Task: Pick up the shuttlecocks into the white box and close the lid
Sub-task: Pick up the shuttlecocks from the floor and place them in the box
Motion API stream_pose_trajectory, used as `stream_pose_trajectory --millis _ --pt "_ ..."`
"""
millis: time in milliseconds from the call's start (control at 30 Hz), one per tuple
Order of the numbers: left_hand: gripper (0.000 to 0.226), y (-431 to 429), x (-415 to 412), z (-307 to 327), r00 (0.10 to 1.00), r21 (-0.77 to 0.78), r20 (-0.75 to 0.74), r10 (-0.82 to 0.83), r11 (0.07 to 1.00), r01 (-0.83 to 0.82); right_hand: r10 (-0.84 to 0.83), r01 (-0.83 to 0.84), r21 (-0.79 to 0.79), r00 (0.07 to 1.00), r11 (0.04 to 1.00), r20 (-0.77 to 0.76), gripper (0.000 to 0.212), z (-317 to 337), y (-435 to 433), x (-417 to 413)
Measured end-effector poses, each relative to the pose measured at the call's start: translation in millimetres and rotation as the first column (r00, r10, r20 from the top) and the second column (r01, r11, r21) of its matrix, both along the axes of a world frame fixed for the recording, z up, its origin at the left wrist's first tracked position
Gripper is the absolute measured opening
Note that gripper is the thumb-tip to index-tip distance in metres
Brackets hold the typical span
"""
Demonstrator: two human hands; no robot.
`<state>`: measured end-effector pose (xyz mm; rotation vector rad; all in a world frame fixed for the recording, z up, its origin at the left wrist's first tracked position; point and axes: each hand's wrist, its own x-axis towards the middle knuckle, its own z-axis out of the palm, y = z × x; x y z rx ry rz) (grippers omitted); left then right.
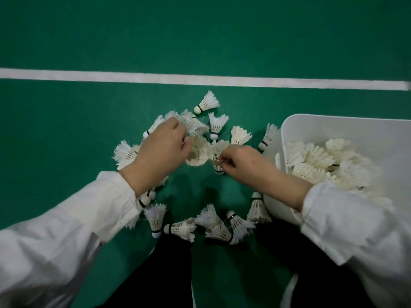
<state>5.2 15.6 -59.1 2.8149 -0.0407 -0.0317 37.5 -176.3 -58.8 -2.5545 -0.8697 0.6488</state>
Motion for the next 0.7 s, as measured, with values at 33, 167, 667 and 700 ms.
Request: stream_pose_trajectory --millis 33,167,667,700 --pt "0.029 -6 5 13 0.999 -0.008 0.025 -0.021 1.0 0.022 0.036 -0.036 -0.003 0.999 0.999 0.027 0.023 16 -9 5" --pt "0.03 -38 28 63 0.991 -0.031 0.095 -0.091 0.995 0.094 0.018 -0.018 -0.003 0.991 1.0 0.136 0.023 80 -59 21" --pt "0.028 -224 75 70 0.99 -0.23 0.107 -0.097 0.966 0.12 -0.563 0.559 0.153 0.826 0.815 -0.018 0.015 39 -221 -17" --pt "0.028 -230 69 63 0.994 -0.26 0.085 -0.067 0.962 0.087 -0.54 0.536 0.128 0.842 0.834 -0.009 0.016 30 -220 -18"
